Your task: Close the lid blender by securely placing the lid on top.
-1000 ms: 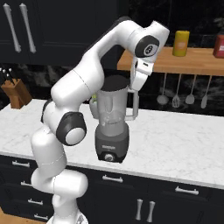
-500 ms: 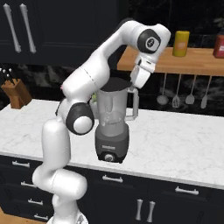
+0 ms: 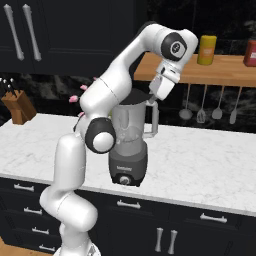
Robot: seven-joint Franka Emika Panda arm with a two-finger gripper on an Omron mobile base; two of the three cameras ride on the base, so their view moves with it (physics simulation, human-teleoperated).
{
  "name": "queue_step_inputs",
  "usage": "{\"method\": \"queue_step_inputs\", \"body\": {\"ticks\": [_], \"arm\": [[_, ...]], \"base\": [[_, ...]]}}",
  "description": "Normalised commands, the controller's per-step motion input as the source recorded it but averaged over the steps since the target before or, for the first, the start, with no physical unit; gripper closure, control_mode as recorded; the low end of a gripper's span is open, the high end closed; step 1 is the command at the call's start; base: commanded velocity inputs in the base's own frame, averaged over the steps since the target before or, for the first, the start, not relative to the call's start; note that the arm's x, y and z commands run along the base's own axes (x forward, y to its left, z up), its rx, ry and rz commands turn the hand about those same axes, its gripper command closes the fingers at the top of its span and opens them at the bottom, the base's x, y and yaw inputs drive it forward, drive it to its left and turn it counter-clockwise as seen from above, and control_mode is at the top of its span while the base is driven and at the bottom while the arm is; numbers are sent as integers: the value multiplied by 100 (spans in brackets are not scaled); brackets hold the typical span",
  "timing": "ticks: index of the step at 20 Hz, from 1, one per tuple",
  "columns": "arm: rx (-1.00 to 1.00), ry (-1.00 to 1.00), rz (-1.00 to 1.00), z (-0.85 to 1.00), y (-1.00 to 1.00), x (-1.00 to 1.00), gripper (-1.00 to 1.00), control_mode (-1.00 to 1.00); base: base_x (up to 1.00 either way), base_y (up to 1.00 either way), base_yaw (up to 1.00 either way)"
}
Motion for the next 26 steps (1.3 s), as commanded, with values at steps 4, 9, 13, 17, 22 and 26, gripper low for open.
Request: {"method": "queue_step_inputs", "body": {"ticks": [4, 9, 13, 17, 22, 26], "arm": [[0, -12, 0, 29, 0, -5, -100, -100], [-2, -18, 0, 36, 5, -24, -100, -100], [-7, -27, 0, 21, 0, -45, -100, -100], [-15, -51, 0, 29, 15, -99, -100, -100], [-29, -61, 0, 11, 82, -100, -100, -100], [-36, -56, 0, 0, 100, -100, -100, -100]], "base": [[0, 0, 0], [0, 0, 0], [0, 0, 0], [0, 0, 0], [0, 0, 0], [0, 0, 0]]}}
